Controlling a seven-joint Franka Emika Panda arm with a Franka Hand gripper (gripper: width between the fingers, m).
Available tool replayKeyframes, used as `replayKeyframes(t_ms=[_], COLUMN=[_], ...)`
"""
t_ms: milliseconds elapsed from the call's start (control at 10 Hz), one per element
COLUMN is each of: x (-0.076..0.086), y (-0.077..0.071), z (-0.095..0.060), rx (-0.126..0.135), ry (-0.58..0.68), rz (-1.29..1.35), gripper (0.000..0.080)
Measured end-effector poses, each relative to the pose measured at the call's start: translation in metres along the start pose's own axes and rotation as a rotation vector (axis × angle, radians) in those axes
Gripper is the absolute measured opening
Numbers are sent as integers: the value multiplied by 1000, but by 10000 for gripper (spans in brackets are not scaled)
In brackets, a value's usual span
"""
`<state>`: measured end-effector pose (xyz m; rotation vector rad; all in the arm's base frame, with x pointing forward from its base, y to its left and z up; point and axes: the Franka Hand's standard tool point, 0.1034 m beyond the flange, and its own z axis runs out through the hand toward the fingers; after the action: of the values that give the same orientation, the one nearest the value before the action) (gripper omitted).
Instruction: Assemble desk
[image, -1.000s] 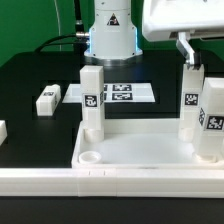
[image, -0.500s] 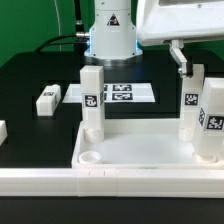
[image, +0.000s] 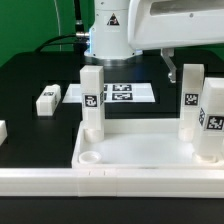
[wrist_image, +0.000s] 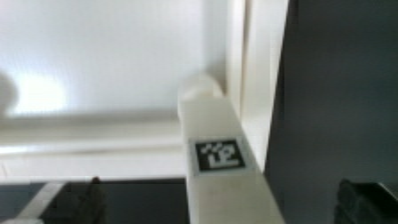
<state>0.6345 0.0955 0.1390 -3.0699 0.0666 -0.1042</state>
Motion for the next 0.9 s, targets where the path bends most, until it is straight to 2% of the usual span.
replayKeyframes(t_ms=[100, 200, 400, 700, 900], x=[-3, 6, 15, 20, 23], y=[1, 2, -3, -5, 0], z=[1, 2, 5, 8, 12], rx=[3, -1, -6, -19, -34], ry=[-68, -50, -42, -36, -26], rz=[3, 3, 5, -3, -78], gripper=[649, 649, 649, 649, 649])
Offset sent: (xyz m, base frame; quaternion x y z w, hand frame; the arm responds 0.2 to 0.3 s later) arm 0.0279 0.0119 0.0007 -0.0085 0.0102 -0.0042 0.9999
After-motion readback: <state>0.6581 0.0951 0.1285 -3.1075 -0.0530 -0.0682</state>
